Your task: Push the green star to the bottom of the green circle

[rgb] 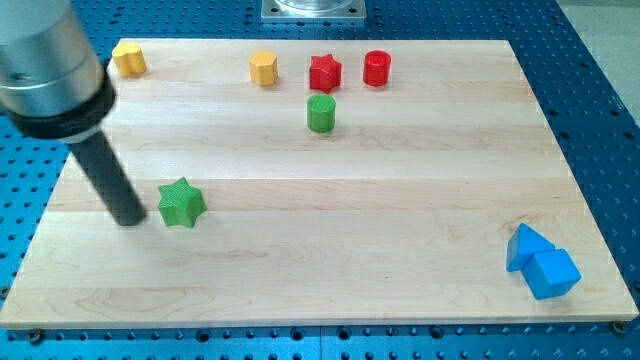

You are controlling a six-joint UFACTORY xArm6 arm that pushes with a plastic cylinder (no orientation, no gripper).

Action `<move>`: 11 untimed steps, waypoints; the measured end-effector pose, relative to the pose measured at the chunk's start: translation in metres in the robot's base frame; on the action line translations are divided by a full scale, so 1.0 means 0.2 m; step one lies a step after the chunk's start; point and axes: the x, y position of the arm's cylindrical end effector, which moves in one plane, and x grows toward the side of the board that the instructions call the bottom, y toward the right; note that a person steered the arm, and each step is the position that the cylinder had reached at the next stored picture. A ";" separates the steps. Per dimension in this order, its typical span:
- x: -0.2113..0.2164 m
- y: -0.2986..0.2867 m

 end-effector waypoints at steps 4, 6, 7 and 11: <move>-0.01 0.33; 0.18 0.38; 0.12 0.67; -0.17 0.68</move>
